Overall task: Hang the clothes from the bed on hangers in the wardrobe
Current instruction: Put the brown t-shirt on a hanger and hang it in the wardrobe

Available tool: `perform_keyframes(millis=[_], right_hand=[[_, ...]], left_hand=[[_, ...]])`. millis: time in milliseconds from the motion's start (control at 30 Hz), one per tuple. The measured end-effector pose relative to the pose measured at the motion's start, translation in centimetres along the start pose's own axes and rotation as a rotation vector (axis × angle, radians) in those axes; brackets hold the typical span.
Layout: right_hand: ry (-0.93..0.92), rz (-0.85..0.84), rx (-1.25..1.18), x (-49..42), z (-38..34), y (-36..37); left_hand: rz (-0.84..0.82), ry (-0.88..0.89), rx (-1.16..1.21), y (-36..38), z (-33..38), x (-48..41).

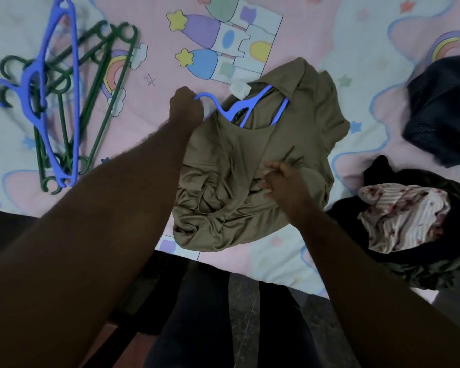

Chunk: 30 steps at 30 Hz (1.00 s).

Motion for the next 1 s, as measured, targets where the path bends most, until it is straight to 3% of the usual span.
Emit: perform_keyframes(millis=[167, 400, 600, 733, 833, 1000], right_hand=[[-0.058, 0.032, -0.018, 2.0, -2.8, -2.6], [-0.256, 0.060, 0.048, 7.0, -10.0, -7.6], [-0.577, 0.073, 0.262, 13.9, -18.9, -12.5], [-0.915, 0.013, 0.484, 22.0, -25.1, -13.7], [-1.122, -0.079, 0.471, 29.0, -28.6, -13.9], [-1.293, -0.026, 0.405, 37.7, -32.4, -15.6]], left_hand=[[0.039, 0.176, 0.198, -3.0, 6.6, 3.8], [0.060, 0.342, 0.261, -7.0, 14.6, 14.4], [0.105, 0.483, 0.243, -13.4, 20.7, 24.0], [0.178, 0.571, 0.254, -18.2, 25.8, 31.8], [0.291, 0.651, 0.249, -21.5, 29.5, 38.1], [0.401, 0.752, 0.261, -27.5, 32.8, 46.7]])
Point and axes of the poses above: each hand's wrist, its own x-axis away from the middle knuckle, its own y-axis out of the palm, z = x × y, the point moved 8 cm from there along -x, towards the middle knuckle, and after that the axes turned 10 degrees about x, right-handed, at the moved point
